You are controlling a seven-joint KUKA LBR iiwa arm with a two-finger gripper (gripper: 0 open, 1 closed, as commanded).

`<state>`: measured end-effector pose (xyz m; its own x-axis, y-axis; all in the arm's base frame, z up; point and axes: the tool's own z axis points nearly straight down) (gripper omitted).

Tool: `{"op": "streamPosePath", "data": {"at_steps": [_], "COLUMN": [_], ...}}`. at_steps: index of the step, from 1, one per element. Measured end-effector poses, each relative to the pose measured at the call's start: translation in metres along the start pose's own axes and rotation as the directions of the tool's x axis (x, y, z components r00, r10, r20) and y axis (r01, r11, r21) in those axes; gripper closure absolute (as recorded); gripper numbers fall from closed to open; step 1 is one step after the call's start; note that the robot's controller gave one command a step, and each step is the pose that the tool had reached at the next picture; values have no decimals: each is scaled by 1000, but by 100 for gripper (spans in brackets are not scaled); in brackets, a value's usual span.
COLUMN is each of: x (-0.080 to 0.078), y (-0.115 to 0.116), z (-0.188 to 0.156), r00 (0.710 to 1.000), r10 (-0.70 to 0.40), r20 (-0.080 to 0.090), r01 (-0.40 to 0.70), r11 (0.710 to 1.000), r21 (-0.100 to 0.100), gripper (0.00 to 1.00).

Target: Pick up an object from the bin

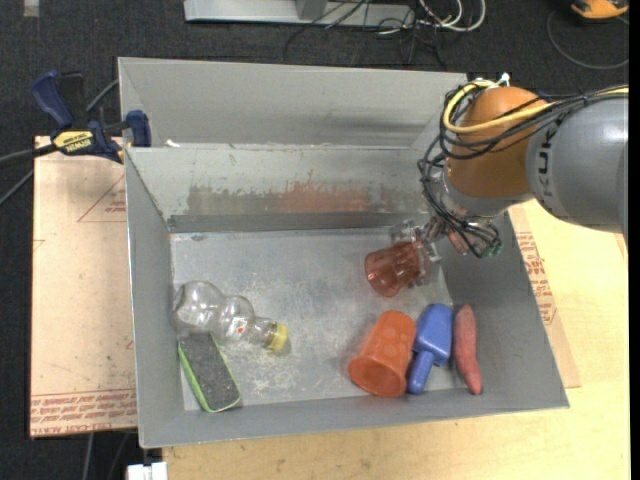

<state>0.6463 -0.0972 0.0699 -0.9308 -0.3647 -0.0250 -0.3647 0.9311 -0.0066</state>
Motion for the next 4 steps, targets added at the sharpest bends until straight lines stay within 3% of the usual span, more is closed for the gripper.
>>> {"op": "streamPosePath", "data": {"at_steps": [1, 2, 3, 4], "x": [0, 14, 13, 18], "y": [0, 4, 13, 19], "z": [0, -5, 0, -94], "r00": [1000, 1000, 1000, 999], "r10": [0, 14, 5, 48], "r20": [0, 3, 3, 2], "r01": [0, -14, -5, -48], "r11": [1000, 1000, 1000, 999], "r21": [0, -1, -1, -3], "gripper": [100, 100, 100, 100]}}
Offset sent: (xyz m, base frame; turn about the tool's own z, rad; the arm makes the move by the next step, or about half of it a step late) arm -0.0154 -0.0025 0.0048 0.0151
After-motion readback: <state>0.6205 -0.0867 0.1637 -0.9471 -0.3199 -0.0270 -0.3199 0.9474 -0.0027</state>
